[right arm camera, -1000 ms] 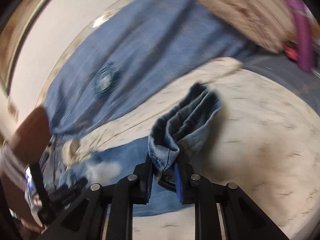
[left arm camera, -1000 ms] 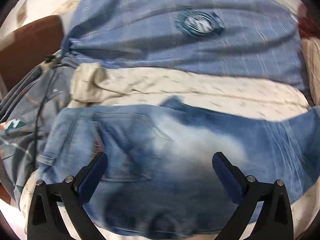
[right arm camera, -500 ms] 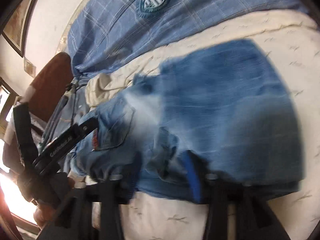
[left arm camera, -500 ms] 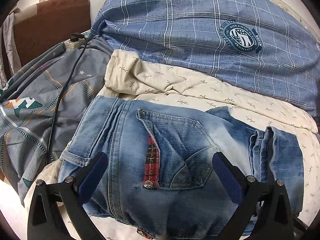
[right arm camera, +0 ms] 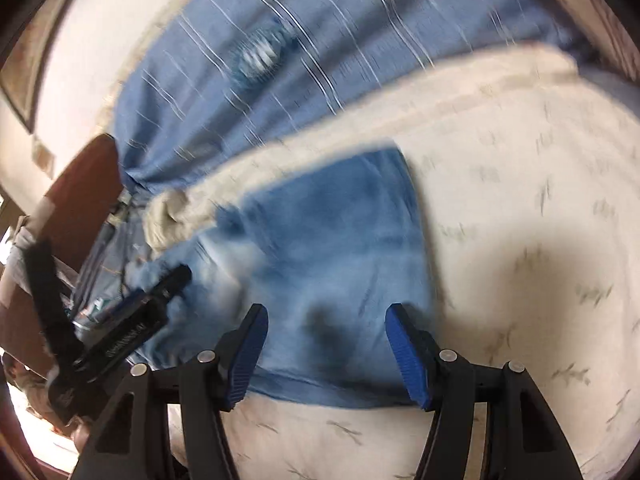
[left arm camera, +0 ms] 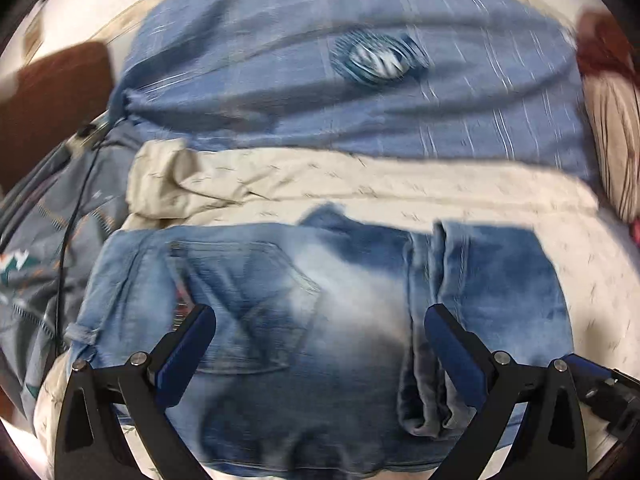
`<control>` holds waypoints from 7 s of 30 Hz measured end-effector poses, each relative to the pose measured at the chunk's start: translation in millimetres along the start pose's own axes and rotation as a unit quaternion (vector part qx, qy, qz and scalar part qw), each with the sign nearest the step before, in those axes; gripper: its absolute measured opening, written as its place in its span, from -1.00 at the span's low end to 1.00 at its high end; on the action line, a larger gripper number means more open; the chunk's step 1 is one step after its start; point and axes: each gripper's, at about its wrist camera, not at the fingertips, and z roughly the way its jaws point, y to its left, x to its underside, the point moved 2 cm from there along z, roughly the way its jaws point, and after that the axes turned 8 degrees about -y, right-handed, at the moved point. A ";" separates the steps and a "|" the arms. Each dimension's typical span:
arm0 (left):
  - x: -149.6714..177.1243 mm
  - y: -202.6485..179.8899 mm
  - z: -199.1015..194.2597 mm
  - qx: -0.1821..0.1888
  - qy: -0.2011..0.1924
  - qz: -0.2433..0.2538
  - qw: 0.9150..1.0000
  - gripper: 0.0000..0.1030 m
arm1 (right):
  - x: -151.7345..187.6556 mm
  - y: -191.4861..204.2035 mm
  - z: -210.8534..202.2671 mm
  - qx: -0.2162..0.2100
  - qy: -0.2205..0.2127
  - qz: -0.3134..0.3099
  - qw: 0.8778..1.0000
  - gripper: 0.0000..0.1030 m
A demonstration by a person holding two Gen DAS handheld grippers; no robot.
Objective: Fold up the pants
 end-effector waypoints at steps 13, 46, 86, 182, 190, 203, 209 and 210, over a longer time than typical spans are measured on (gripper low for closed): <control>8.2 13.5 19.4 -0.033 0.047 -0.027 0.998 1.00 | -56.8 23.9 26.9 -0.006 -0.027 -0.005 1.000 0.25; 95.1 237.3 -67.9 -0.068 0.120 -0.318 0.938 1.00 | -20.1 35.1 -19.6 -0.083 -0.053 -0.016 0.995 0.44; 85.8 189.5 7.2 0.034 0.160 -0.399 0.902 0.94 | -14.1 31.1 -11.7 -0.106 -0.027 -0.012 0.994 0.44; 45.1 -16.9 2.3 0.007 0.029 0.084 0.996 0.33 | -32.4 -44.2 17.6 -0.155 0.038 0.163 0.974 0.24; 28.3 7.5 -3.2 0.031 0.043 0.021 0.998 0.35 | -47.8 -60.7 -6.0 -0.178 0.002 0.185 0.967 0.25; 34.7 -9.7 4.0 -0.025 0.044 0.048 0.998 0.85 | -54.6 -52.7 -19.8 -0.178 -0.017 0.152 0.972 0.28; 39.5 -7.3 4.3 -0.038 0.013 0.051 0.998 1.00 | -38.7 -51.4 13.8 -0.124 0.057 0.142 0.980 0.26; 40.5 -6.9 4.1 -0.036 0.009 0.049 0.998 1.00 | -39.2 -50.9 13.8 -0.124 0.057 0.140 0.981 0.26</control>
